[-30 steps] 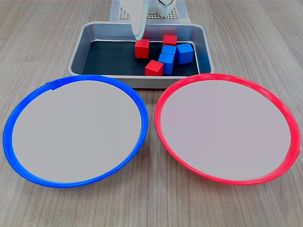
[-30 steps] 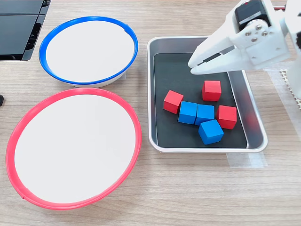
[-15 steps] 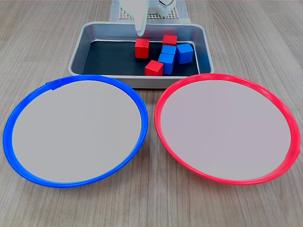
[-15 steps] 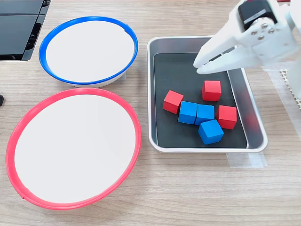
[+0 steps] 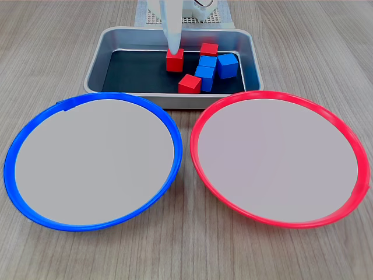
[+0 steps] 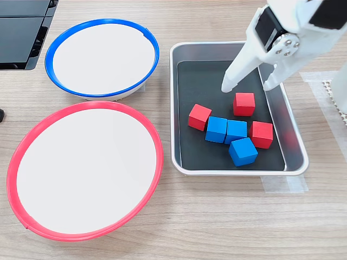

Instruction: Move six blocks from tray to matching dishes

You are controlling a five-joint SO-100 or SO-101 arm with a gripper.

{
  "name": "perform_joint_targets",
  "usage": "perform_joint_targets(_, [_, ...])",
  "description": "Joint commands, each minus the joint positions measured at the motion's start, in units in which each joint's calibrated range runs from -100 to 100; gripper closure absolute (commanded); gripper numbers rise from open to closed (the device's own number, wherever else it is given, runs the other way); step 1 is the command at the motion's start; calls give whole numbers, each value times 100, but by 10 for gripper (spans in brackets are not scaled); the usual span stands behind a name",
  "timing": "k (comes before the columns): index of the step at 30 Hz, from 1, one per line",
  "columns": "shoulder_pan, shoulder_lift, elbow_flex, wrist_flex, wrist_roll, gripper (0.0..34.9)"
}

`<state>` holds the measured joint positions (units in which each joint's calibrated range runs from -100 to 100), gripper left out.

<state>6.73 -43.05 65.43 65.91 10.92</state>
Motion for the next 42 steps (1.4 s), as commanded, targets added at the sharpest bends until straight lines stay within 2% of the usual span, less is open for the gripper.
perform_joint_targets(1, [-94,309,-20,-214,156,104])
perform_joint_targets(3, [-160,429,44,-321,205,110])
perform_joint_targets(6, [-235,608,89,-495,254,144])
perform_joint_targets(8, [-273,727,126,-668,298,193])
perform_joint_targets(9, [-310,779,135,-734,313,229])
perform_joint_targets(10, [-329,830,135,-792,332,279])
perform_joint_targets(11, [-348,864,116,-883,352,346])
perform_joint_targets(15, [-376,881,-321,-998,366,348])
perform_joint_targets(20, [-555,1333,-2505,-462,190,348])
perform_joint_targets(25, [-1383,2919,-4544,-610,-103,348])
perform_joint_targets(30, [-1995,4369,-5191,-1560,-29,346])
perform_joint_targets(32, [-2108,4787,-5346,-1956,59,324])
perform_joint_targets(33, [-2136,4932,-5373,-2113,98,289])
perform_joint_targets(36, [-2202,5214,-5355,-2435,317,122])
perform_joint_targets(37, [-2211,5231,-5336,-2468,371,98])
perform_joint_targets(38, [-2211,5222,-5336,-2468,381,96])
perform_joint_targets(39, [-2211,5145,-5336,-2410,381,121])
perform_joint_targets(40, [-2211,5017,-5318,-2302,357,163])
perform_joint_targets(41, [-2202,4821,-5273,-2129,317,220])
perform_joint_targets(42, [-2202,4599,-5227,-1857,264,313])
